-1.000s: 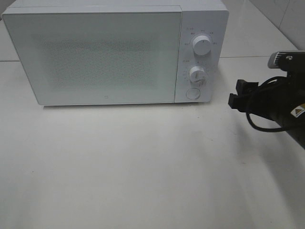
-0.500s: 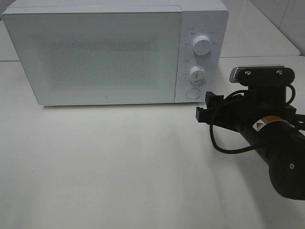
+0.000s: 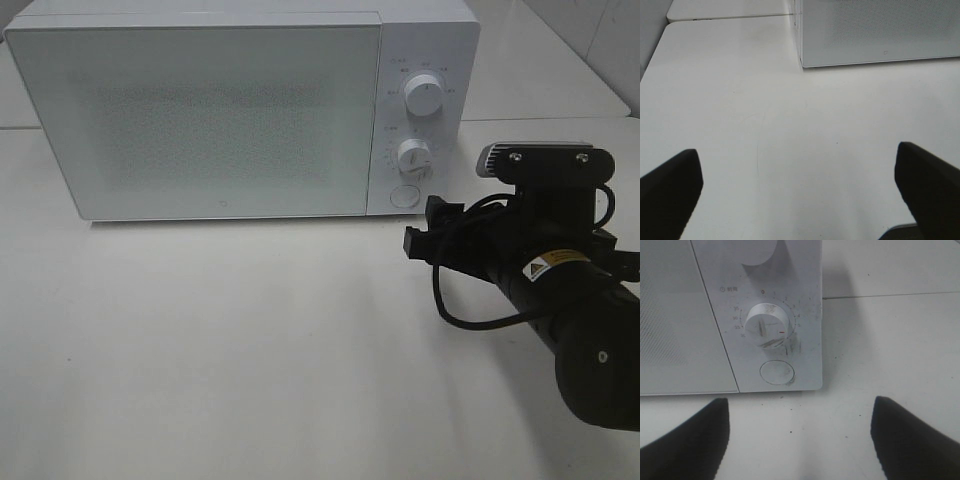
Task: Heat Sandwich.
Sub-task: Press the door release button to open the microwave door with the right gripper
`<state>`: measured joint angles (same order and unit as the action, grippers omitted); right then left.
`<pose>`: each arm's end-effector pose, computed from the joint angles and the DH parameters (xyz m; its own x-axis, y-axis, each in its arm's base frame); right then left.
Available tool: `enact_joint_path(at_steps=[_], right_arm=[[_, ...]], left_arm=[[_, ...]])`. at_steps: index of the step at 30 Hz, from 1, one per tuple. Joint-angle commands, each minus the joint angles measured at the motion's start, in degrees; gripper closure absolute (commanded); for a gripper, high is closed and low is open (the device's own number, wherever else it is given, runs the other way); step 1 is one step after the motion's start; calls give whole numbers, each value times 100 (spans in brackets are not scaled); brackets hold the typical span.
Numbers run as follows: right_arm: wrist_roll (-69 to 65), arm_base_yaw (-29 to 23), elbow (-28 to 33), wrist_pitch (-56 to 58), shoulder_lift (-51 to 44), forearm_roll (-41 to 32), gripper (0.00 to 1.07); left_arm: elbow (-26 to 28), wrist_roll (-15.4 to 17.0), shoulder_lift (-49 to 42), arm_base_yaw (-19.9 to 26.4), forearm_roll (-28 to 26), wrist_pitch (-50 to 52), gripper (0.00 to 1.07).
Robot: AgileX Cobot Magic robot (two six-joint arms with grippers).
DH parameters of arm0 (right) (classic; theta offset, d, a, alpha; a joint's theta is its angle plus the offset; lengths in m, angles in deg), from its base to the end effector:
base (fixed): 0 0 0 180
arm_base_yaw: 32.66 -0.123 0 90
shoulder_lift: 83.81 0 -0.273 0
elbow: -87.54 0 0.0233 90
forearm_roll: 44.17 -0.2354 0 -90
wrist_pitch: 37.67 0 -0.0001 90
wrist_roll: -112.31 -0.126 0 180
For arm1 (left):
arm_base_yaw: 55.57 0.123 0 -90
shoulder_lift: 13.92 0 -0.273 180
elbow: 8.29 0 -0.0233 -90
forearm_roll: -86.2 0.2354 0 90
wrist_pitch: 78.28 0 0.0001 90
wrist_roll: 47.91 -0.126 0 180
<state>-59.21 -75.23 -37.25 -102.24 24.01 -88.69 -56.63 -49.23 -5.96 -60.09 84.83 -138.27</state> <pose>0.2513 0.1225 0.1364 -0.2245 0.0554 -0.9729 -0.0218 0.9978 0.0619 0.0252 -0.0046 0.2549 -0.4403 0.0459 -0.8967 0.1022 0.9948 0.0008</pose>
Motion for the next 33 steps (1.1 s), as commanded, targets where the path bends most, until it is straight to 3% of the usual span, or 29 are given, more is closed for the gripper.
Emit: enact_joint_path(at_steps=[1, 21, 26, 30, 33], right_arm=[[-745, -23, -46, 97, -11, 29, 31], [-6641, -23, -46, 378, -11, 504, 36], [-7827, -23, -46, 384, -11, 481, 48], [-7981, -23, -46, 390, -11, 481, 57], [-7981, -23, -46, 441, -11, 481, 75]], left_arm=[[-29, 11, -132, 11, -40, 57, 4], [-29, 11, -132, 11, -40, 57, 4], [-29, 11, -132, 11, -40, 57, 4], [-29, 11, -132, 11, -40, 57, 4], [-29, 11, -132, 11, -40, 57, 4]])
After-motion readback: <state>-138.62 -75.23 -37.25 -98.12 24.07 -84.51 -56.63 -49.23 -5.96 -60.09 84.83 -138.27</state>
